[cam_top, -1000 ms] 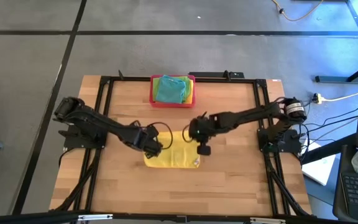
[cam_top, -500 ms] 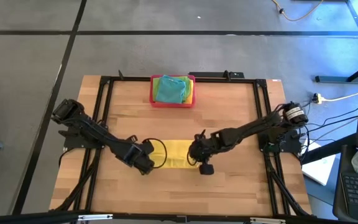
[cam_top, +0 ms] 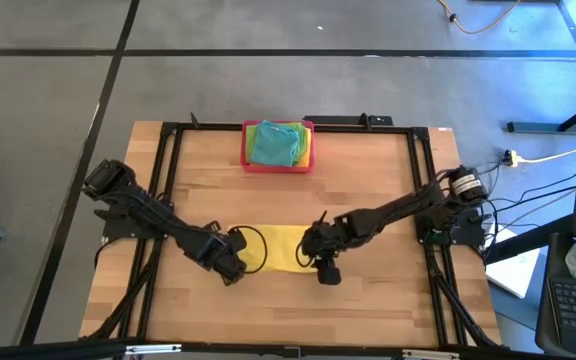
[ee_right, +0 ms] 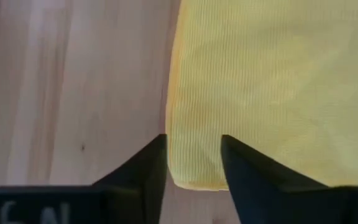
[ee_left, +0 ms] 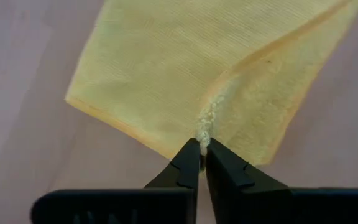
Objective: Fold microfiber towels
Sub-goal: Fold the yellow microfiber cloth
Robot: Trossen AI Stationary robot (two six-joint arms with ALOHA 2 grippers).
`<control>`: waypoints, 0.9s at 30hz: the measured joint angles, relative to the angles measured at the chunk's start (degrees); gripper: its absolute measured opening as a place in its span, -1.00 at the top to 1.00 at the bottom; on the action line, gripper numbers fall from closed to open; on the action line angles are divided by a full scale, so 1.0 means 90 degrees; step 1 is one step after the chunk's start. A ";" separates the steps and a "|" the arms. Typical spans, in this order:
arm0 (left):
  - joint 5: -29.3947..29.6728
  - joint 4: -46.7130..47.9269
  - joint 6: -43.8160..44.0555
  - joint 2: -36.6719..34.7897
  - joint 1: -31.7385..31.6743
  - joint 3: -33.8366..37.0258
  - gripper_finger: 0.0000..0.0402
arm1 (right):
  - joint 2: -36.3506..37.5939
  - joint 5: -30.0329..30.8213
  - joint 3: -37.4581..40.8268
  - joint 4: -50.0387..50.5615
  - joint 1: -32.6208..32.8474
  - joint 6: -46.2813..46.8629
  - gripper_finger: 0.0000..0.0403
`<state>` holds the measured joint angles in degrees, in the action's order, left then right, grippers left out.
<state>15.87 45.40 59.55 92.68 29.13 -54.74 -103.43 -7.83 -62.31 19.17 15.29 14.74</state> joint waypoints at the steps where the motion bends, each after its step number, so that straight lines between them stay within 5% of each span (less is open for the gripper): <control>1: -0.0009 -0.0014 0.0003 0.0000 0.0046 0.0001 0.88 | 0.0024 0.0005 -0.0039 0.0024 -0.0002 -0.0002 0.24; 5: -0.0204 0.0106 0.0040 -0.0011 0.0156 0.0000 0.69 | 0.0121 0.0179 -0.0264 0.0444 -0.0053 -0.0254 0.08; 12: 0.0008 0.1221 0.0354 -0.0584 0.0261 -0.0029 0.53 | 0.0338 0.1425 -0.0447 0.1120 -0.0580 -0.1048 0.06; 21: 0.1510 0.1529 0.0671 -0.1987 -0.0278 0.0058 0.52 | 0.0168 -0.1116 -0.0242 0.0822 -0.2324 -0.1194 0.02; 27: 0.0399 -0.0305 -0.0657 -0.2492 -0.1414 0.0533 0.52 | 0.0070 -0.2886 0.0376 0.0718 -0.3357 -0.1192 0.01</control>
<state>19.47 42.65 53.64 70.26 16.40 -49.94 -102.80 -33.81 -58.93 25.64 -14.92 4.01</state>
